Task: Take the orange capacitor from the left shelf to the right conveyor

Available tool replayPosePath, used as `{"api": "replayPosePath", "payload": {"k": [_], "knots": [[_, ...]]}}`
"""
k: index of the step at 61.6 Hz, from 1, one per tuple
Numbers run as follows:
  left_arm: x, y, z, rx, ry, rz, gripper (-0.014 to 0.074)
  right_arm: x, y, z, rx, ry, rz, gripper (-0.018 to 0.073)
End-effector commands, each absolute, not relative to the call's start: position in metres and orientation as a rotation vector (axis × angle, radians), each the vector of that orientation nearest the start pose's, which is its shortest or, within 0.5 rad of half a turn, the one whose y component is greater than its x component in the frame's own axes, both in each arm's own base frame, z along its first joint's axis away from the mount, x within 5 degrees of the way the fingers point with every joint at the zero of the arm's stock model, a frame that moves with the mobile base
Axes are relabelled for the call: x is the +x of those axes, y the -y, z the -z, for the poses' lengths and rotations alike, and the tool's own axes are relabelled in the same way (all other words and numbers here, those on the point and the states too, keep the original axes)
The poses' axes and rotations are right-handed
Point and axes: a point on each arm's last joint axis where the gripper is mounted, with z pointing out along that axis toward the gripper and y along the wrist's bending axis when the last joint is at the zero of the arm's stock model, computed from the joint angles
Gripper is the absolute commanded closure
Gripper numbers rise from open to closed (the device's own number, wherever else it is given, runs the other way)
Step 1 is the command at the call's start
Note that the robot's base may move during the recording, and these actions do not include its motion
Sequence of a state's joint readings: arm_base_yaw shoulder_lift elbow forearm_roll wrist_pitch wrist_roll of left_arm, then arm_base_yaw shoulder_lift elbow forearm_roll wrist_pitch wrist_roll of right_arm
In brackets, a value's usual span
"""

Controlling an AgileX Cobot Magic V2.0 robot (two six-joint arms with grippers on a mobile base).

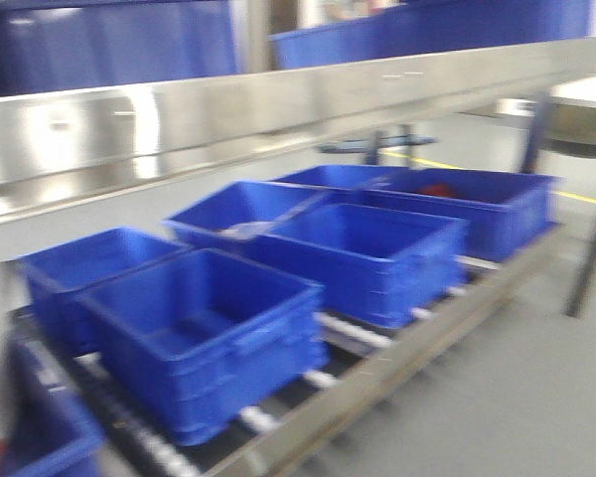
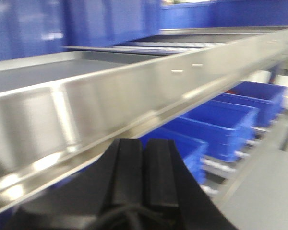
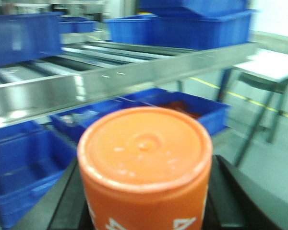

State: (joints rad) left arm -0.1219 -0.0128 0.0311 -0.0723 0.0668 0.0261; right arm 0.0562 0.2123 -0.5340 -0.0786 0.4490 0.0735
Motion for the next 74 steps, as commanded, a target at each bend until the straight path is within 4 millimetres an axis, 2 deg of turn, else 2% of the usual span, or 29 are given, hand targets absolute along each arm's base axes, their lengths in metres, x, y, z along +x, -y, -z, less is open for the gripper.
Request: {"api": "replayPosePath", "payload": {"k": [1,74], "knots": [[0.0548,0.0069,-0.2077,0.056,-1.464,0.143,0.0723,0.043,0.0004,-0.3531,-0.025,-1.502,-0.012,0.044],[0.0548,0.0069,-0.2077,0.056,-1.464,0.143,0.0723,0.043,0.0004,-0.3531,-0.025,-1.502,-0.012,0.044]]}}
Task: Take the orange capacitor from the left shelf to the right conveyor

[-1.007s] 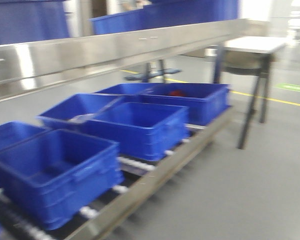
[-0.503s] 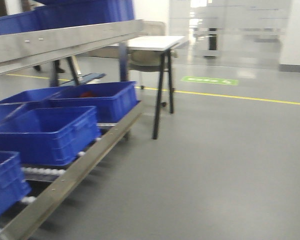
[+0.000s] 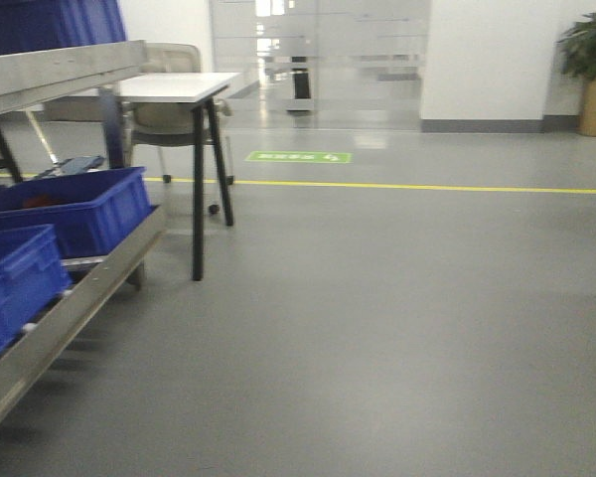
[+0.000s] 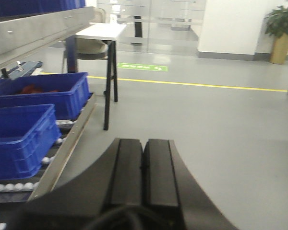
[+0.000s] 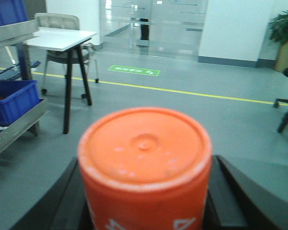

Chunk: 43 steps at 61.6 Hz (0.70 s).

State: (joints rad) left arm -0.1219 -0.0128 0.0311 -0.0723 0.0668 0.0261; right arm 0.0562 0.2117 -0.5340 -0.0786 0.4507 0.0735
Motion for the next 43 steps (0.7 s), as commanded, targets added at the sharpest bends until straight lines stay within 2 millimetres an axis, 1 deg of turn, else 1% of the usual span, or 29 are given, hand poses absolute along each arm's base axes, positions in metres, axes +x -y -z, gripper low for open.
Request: {"api": "replayPosePath", "payload": {"k": [1,43], "knots": [[0.0548,0.0069,-0.2077,0.056,-1.464,0.143,0.0723,0.043,0.0004,-0.3531,-0.025,-1.502,-0.012,0.044],[0.0548,0.0069,-0.2077,0.056,-1.464,0.143,0.0723,0.043,0.0004,-0.3531,-0.025,-1.502,-0.012,0.044]]}}
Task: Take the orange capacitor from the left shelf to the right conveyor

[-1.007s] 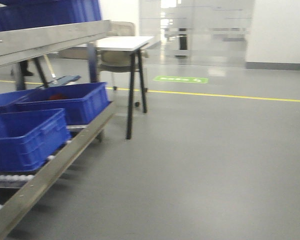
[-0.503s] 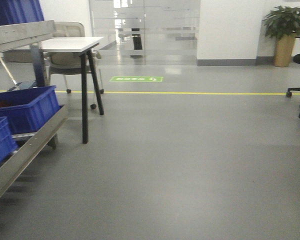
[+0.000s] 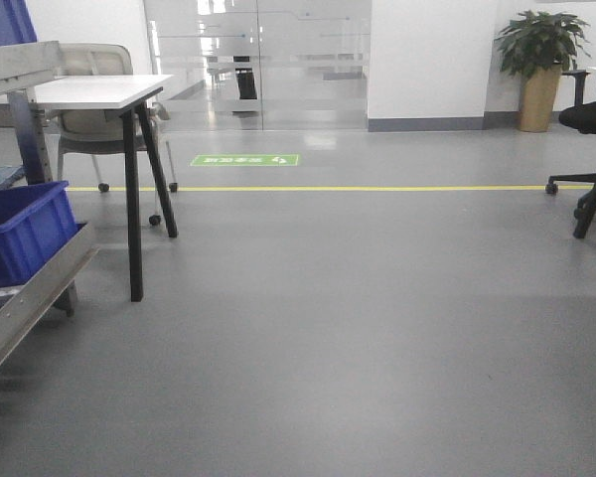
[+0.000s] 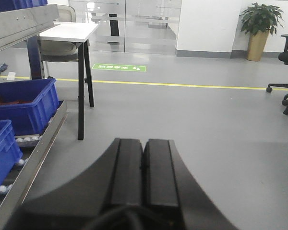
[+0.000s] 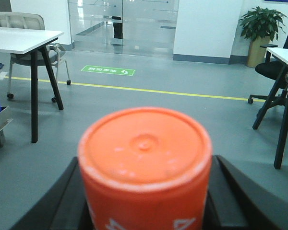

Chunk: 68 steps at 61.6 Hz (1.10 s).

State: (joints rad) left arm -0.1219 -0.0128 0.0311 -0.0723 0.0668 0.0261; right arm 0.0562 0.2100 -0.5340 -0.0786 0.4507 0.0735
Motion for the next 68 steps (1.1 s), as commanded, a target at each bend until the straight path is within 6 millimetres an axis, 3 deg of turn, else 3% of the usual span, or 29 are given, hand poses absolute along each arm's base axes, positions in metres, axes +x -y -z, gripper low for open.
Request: {"api": "replayPosePath", "payload": {"k": [1,68], "knots": [[0.0548,0.0069,-0.2077,0.056,-1.464,0.143,0.0723,0.043,0.0004,-0.3531,-0.025,-1.502,-0.012,0.044],[0.0548,0.0066,-0.2077,0.053,-1.464,0.14,0.0723,0.043,0.0004,-0.3532,-0.025,-1.501,-0.012,0.044]]}}
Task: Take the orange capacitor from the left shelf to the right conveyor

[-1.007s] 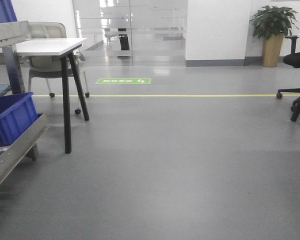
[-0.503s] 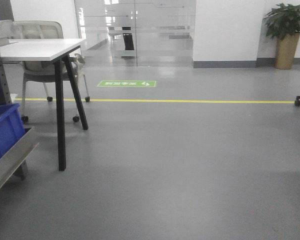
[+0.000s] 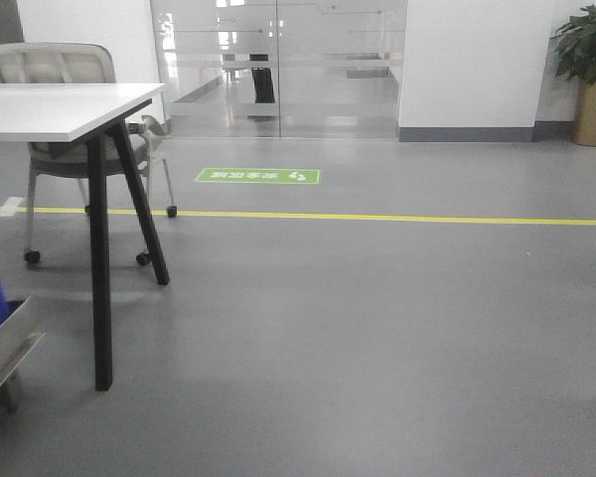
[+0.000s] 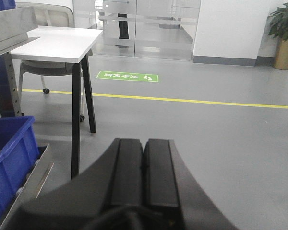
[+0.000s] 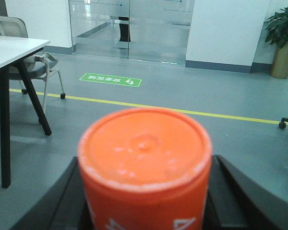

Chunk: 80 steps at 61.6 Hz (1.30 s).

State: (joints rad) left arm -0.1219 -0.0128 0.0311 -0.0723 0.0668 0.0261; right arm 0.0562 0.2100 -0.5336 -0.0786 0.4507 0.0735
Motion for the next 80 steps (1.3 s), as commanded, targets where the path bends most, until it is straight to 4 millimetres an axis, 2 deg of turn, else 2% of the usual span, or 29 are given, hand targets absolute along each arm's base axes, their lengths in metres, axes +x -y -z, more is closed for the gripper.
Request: {"api": "replayPosePath", "payload": {"k": [1,80], "knots": [[0.0548,0.0065,-0.2077,0.051,-1.464,0.137,0.0723,0.043,0.0004,-0.3532,-0.025,-1.501,-0.012,0.044],[0.055,0.0045,-0.2078,0.024,-1.463,0.108,0.0723,0.043,0.0004,-0.353,-0.025,-1.503,-0.012,0.044]]}}
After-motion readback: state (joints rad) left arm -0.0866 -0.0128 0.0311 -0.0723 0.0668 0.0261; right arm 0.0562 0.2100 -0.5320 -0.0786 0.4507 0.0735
